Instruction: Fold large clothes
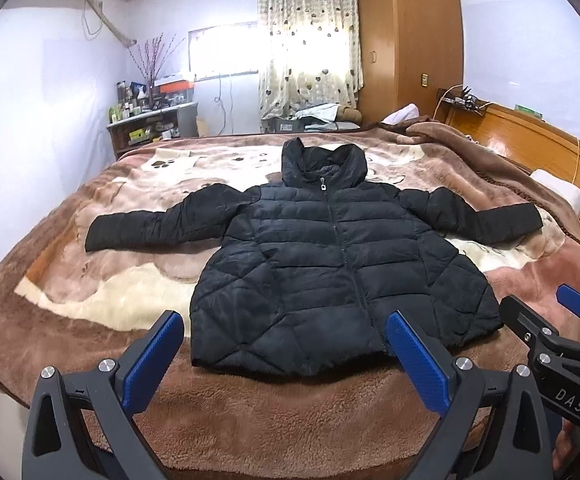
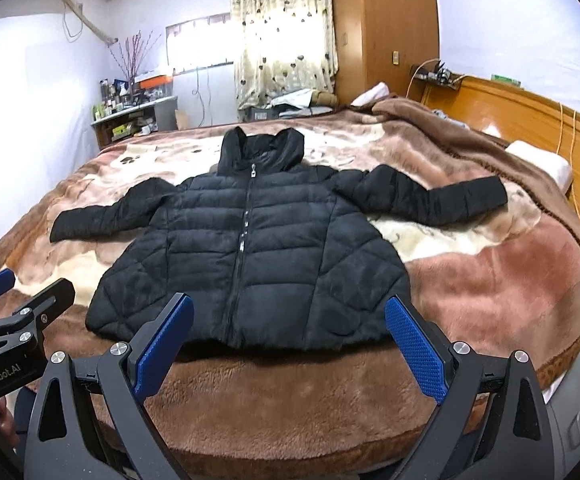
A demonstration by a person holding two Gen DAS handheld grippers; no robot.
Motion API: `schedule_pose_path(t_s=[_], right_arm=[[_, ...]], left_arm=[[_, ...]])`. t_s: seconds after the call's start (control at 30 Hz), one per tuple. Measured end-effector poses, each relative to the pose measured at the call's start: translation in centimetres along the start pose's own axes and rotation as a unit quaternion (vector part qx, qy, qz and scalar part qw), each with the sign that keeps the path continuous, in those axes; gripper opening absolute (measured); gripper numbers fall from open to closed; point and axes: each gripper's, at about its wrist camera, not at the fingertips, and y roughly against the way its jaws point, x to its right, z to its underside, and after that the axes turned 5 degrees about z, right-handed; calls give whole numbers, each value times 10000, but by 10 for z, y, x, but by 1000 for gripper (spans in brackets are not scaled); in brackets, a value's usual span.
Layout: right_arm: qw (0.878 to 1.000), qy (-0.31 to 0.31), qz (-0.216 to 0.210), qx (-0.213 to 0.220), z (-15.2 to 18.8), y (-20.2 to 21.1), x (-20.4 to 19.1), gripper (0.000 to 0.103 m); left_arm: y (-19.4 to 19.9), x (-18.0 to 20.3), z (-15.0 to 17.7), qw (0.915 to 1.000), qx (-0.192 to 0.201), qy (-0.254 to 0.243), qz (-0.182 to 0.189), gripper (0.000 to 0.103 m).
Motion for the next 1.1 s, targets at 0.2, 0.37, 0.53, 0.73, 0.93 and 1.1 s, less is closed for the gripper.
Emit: schedule_pose_path(t_s=[0.2,0.37,0.53,0.73,0.93,1.1], right_arm=[[10000,-57,-18,-12,-2,1,0,96],[10000,-51,-18,-22,0,1,1,96],[10000,-50,-14,-39,0,0,1,96],[10000,-42,-15,-74,2,-2,0,96],[9998,-24,20,-186,4,-11,-1,96],[9995,-7,100,-290,2,-22,-4,96]], left_arm=[[1,3,0,10000,23,-51,53,103],[0,2,0,10000,2,-30,50,103],[-3,1,3,10000,-64,-11,34,103],[-8,0,4,9999,-133,5,36,103],[-18,-3,5,9997,-243,33,41,103],[-32,-9,5,9992,-379,84,41,103]])
